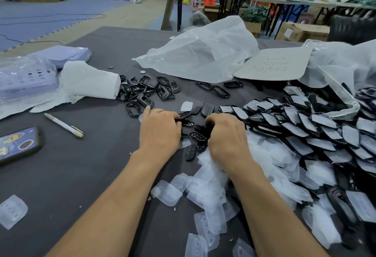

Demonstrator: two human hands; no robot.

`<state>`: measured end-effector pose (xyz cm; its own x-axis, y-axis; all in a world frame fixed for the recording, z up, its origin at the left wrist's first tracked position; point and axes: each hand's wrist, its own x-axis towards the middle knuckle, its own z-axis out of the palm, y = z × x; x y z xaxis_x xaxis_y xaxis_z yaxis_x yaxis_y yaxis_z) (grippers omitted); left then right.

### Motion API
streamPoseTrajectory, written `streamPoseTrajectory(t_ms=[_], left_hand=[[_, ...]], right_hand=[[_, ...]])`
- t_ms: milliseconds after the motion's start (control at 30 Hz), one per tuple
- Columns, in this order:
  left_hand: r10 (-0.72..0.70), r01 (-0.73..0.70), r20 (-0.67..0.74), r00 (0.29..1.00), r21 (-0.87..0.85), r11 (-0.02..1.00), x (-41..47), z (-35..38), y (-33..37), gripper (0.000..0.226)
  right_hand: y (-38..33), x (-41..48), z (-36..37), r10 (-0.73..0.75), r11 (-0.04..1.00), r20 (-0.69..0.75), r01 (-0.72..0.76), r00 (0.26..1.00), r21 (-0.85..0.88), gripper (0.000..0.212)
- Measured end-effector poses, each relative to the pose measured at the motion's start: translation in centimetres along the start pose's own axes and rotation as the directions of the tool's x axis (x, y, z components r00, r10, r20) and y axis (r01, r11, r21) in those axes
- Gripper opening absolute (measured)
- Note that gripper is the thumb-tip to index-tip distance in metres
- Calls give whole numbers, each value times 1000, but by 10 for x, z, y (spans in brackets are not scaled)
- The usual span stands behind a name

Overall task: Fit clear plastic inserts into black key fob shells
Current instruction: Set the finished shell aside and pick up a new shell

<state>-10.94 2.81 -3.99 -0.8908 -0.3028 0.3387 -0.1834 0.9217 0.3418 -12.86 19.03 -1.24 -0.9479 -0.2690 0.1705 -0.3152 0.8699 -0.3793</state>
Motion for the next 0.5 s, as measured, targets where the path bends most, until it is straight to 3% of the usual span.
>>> streamPoseTrajectory(t_ms=[100,233,400,500], left_hand=[[-24,24,-114,993,-2,1000,-6,-3,4,20],[-158,64,-346,925,-268,961,-20,-21,7,16],[-299,127,-157,941,-656,744,-48,-35,14,20],[-396,217,-37,918,-788,576,-64,-37,20,29]], right_hand=[[-1,-3,-1,77,991,-50,-71,996,116,38],[5,-4,1,109,965,-108,-78,988,252,28],[6,-8,1,121,878,-295,36,948,477,20],[3,-8,-3,142,772,-266,62,953,632,15]])
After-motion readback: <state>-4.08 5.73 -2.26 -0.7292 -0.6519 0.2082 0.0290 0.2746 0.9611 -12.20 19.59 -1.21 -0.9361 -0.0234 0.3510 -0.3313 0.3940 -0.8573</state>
